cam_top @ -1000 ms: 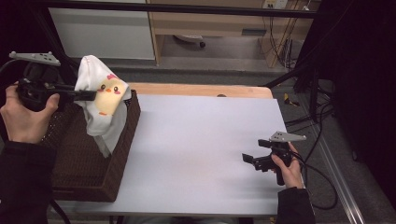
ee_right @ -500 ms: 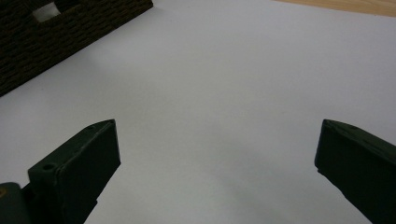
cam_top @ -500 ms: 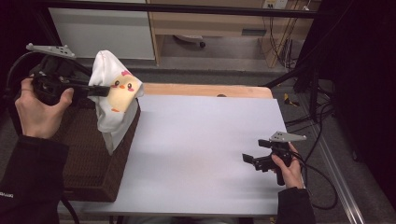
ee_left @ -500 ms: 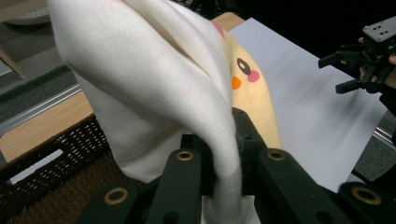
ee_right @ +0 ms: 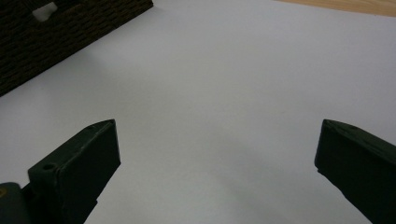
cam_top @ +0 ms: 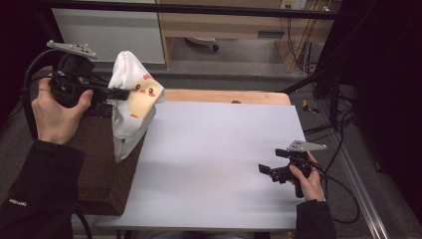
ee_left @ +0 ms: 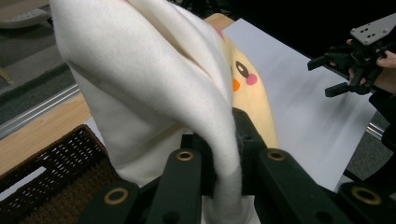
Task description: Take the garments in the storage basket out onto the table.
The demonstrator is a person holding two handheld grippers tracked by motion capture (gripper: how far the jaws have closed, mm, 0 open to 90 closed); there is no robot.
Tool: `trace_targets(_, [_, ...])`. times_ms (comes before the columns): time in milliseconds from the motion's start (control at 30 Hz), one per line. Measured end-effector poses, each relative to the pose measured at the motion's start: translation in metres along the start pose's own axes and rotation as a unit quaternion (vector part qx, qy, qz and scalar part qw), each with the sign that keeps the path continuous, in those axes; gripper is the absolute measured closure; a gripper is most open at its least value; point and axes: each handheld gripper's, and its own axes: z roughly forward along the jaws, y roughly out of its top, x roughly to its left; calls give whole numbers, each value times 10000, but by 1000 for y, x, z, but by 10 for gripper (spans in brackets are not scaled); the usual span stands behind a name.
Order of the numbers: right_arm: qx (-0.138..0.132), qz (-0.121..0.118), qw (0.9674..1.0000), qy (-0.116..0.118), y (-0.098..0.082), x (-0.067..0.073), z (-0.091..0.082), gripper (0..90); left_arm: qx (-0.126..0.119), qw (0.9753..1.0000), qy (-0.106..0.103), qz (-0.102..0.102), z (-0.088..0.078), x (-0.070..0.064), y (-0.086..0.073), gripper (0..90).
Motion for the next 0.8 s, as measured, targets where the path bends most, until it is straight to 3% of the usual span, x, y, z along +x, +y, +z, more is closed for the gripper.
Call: trace_targets(800, [-46, 3, 10000, 3, 0, 0, -1, 7, -37, 9993, -242, 296, 19, -27, 33, 825])
